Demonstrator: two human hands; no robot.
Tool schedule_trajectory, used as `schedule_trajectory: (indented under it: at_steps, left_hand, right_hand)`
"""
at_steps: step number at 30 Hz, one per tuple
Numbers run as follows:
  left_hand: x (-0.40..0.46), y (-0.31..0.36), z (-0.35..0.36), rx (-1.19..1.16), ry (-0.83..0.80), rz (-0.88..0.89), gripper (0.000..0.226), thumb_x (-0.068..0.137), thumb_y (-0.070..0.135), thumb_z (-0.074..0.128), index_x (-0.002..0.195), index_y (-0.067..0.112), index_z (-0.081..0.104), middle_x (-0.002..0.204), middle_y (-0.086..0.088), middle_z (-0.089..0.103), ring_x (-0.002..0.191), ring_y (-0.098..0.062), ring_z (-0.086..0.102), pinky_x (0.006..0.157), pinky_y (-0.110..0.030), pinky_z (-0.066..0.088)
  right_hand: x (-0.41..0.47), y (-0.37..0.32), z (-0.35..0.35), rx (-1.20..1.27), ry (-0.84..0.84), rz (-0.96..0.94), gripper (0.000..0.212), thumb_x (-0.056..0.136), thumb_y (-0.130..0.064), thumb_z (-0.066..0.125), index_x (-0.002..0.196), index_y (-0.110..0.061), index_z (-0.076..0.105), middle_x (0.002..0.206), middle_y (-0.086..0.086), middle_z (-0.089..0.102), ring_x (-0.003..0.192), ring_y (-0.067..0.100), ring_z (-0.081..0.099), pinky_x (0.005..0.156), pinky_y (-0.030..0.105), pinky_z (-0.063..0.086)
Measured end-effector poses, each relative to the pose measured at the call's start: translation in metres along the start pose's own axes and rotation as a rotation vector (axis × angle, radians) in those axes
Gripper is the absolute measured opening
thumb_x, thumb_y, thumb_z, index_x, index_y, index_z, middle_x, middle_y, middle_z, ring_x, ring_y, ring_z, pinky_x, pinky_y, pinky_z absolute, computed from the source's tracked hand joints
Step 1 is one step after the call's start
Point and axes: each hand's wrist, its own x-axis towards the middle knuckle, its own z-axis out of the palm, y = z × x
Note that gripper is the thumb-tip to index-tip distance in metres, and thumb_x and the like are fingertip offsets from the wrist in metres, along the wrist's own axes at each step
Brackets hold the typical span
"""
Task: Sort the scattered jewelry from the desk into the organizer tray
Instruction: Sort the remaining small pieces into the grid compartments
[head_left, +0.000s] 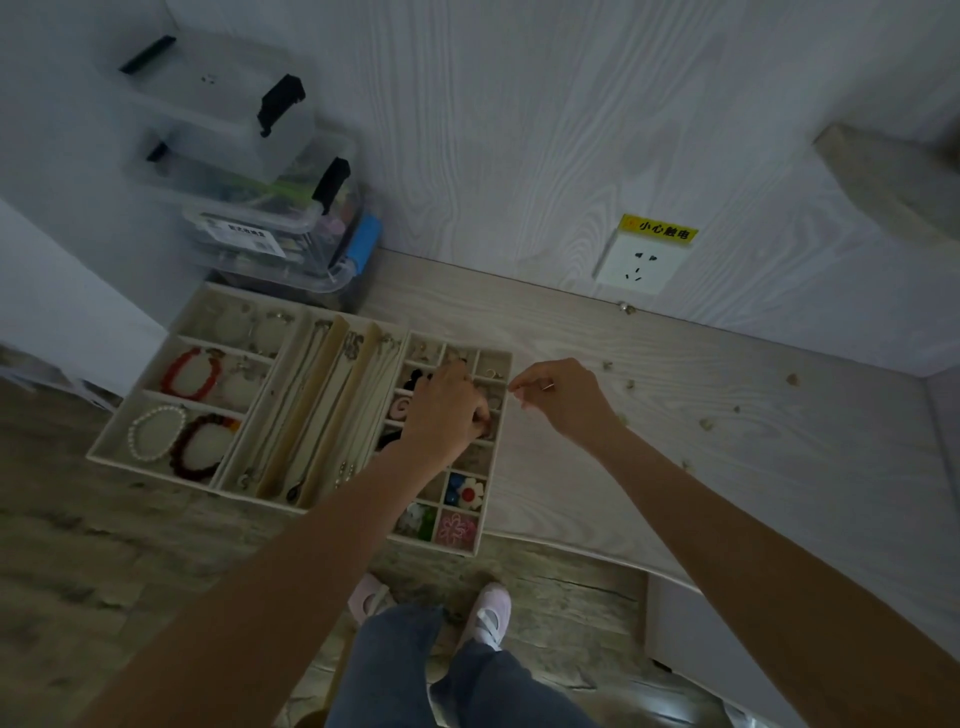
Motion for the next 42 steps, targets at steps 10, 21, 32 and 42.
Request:
schedule_trajectory:
  at_steps: [10, 21, 32, 42]
  left_hand:
    - [-0.009, -0.012, -0.011, -0.171, 0.120, -0.028, 0.014, 0.081, 0.029, 0.070, 0.093, 0.023, 0.073, 0.096, 0.006, 0.043, 0.090, -0.008, 0.045, 0.087, -0.025, 0.041]
    - [-0.016, -0.022, -0.020, -0.110, 0.087, -0.062, 0.029, 0.088, 0.012, 0.061, 0.115, 0.022, 0.065, 0.113, -0.004, 0.046, 0.100, -0.015, 0.049, 0.088, -0.023, 0.041]
    - [-0.017, -0.022, -0.019, 0.021, 0.029, -0.016, 0.039, 0.088, 0.011, 0.059, 0.123, 0.028, 0.060, 0.120, -0.004, 0.044, 0.117, -0.019, 0.041, 0.097, -0.033, 0.036]
    - [-0.017, -0.022, -0.021, 0.003, 0.081, -0.024, 0.038, 0.091, 0.013, 0.055, 0.126, 0.027, 0.058, 0.112, -0.003, 0.043, 0.104, -0.017, 0.045, 0.089, -0.028, 0.033]
  right_hand:
    - [0.003, -0.005, 0.002, 0.147, -0.023, 0.050, 0.005, 0.081, -0.007, 0.070, 0.084, -0.003, 0.069, 0.082, 0.012, 0.071, 0.063, 0.009, 0.065, 0.064, 0.009, 0.049]
    - [0.010, -0.011, 0.025, -0.203, -0.095, -0.117, 0.011, 0.084, -0.005, 0.063, 0.084, -0.002, 0.073, 0.074, -0.005, 0.052, 0.067, 0.005, 0.048, 0.058, 0.013, 0.034]
    - [0.004, -0.008, 0.042, -0.500, -0.018, -0.182, 0.015, 0.089, -0.006, 0.056, 0.092, -0.004, 0.071, 0.111, 0.010, 0.049, 0.107, 0.022, 0.044, 0.080, 0.031, 0.046]
    - [-0.004, -0.007, 0.054, -0.627, 0.103, -0.255, 0.013, 0.085, 0.001, 0.057, 0.089, -0.004, 0.068, 0.108, 0.012, 0.055, 0.099, 0.024, 0.050, 0.062, 0.028, 0.035]
